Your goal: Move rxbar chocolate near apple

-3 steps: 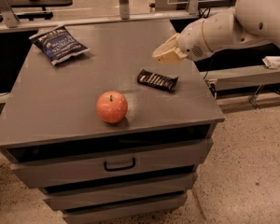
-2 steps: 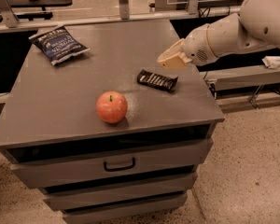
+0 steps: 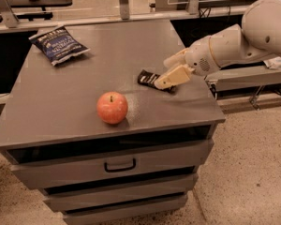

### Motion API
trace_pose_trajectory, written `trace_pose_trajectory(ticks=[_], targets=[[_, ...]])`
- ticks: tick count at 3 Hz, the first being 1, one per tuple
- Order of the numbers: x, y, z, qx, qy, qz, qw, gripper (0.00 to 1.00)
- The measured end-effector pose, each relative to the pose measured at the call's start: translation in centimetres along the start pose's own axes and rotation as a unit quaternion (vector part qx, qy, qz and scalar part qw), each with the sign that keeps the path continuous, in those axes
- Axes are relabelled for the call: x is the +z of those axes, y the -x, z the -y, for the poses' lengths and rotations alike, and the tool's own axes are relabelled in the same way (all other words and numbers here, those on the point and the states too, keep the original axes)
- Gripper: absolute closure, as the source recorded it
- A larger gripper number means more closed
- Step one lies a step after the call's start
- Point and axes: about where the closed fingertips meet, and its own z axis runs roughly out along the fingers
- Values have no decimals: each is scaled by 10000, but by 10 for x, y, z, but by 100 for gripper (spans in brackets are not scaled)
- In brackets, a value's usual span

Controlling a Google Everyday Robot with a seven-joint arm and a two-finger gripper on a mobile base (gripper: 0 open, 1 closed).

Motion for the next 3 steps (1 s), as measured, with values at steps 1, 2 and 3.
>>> trace_pose_trajectory(ticks=[1, 2, 3], targets=[[11, -6, -5, 147, 188, -35, 9997, 0], [23, -16, -5, 288, 331, -144, 9989, 0], [30, -28, -3, 391, 373, -274, 9982, 17]])
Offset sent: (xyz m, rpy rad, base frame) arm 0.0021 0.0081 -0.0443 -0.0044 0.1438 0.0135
